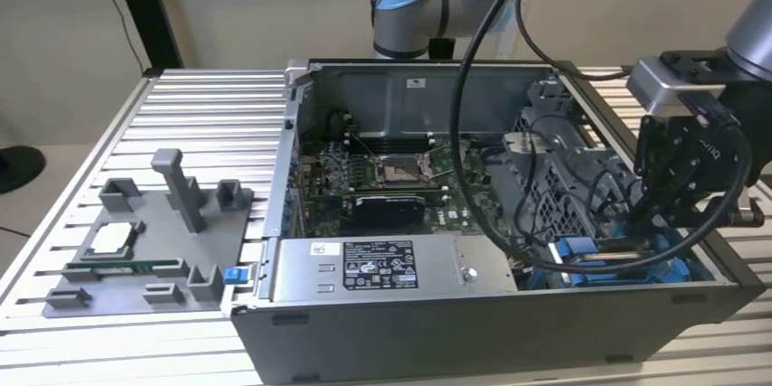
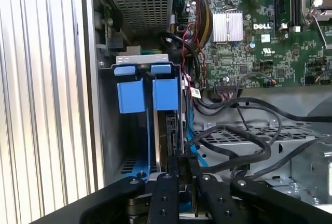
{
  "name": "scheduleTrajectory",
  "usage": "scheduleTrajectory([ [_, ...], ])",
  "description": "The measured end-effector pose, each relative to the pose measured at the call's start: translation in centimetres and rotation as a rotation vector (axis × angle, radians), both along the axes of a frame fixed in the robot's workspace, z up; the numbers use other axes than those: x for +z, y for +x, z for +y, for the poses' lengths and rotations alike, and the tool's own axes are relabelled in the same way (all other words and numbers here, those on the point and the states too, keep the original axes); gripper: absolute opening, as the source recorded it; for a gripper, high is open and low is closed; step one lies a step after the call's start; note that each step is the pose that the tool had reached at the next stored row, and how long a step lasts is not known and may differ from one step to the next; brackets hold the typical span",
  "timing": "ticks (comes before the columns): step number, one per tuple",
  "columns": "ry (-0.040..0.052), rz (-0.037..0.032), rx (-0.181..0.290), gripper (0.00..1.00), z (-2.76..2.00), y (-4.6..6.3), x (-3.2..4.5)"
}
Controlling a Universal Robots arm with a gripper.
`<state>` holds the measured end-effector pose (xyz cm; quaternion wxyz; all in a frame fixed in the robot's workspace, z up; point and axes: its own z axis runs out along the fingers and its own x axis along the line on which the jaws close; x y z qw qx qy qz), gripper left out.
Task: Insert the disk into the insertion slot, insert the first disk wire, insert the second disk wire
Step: 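Insert the first disk wire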
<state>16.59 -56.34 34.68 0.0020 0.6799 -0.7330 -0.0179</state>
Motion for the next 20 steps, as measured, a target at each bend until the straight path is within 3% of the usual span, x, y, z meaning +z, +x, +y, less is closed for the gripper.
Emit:
scheduleTrajectory([
  [20,-0.0041,-0.0002,0.004,0.00,-0.04,0.01,-0.67],
])
